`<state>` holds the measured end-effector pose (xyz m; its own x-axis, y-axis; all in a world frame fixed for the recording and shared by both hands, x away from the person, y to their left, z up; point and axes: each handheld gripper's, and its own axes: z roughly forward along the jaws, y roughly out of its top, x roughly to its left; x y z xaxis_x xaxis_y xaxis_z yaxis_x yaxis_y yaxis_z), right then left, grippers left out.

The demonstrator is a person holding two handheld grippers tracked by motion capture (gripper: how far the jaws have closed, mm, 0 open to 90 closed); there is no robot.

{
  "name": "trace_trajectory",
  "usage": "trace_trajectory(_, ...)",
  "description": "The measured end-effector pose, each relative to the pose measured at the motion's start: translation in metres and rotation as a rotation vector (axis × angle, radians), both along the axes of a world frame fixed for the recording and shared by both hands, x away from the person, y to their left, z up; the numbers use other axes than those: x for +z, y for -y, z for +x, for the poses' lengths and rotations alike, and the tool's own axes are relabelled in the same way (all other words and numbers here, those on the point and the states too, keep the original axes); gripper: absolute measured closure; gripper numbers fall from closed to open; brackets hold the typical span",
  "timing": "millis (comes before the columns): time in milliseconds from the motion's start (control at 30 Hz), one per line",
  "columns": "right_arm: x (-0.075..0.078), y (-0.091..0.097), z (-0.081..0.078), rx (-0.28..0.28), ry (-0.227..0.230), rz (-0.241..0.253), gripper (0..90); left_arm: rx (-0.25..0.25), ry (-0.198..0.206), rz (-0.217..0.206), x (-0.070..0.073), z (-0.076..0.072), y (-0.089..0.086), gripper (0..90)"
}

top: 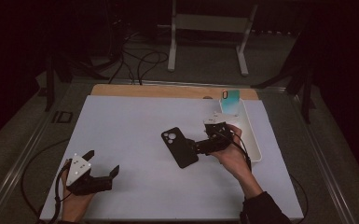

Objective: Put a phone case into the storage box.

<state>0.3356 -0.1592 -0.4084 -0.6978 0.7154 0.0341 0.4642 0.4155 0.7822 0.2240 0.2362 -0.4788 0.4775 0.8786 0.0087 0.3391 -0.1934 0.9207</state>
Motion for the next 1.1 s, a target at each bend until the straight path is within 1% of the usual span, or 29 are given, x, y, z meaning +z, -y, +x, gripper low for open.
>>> trace_trajectory(167,-0.007,-0.012,0.004,0.012,-0.035,-0.052,7.3,0.001,0.001,-0.001,0.0,0.0,0.0,0.0)
trace_trajectory(267,-0.011,-0.017,0.007,0.008,-0.052,-0.07,7.3,0.0,0.001,0.0,0.0,0.0,0.0,0.0)
trace_trajectory(467,-0.019,-0.026,0.01,0.006,-0.077,-0.1,7.3,0.0,0.0,-0.001,0.0,0.0,0.0,0.0)
trace_trajectory(533,-0.023,-0.028,0.012,0.005,-0.093,-0.102,7.3,0.0,-0.001,0.0,0.0,0.0,0.0,0.0)
trace_trajectory(800,-0.041,-0.037,0.015,0.009,-0.142,-0.144,7.3,-0.001,-0.002,-0.001,-0.001,0.0,0.0,0.0)
trace_trajectory(933,-0.044,-0.037,0.016,0.008,-0.15,-0.15,7.3,-0.002,-0.003,-0.001,-0.001,0.0,0.0,0.0)
trace_trajectory(967,-0.052,-0.04,0.018,0.008,-0.174,-0.168,7.3,-0.002,-0.003,-0.001,-0.001,0.0,0.0,0.0)
trace_trajectory(1067,-0.052,-0.04,0.018,0.008,-0.174,-0.168,7.3,-0.005,-0.004,0.004,-0.001,0.0,0.001,0.0)
trace_trajectory(1100,-0.064,-0.045,0.022,0.007,-0.204,-0.191,7.3,-0.004,-0.004,0.004,-0.001,0.0,0.001,0.0)
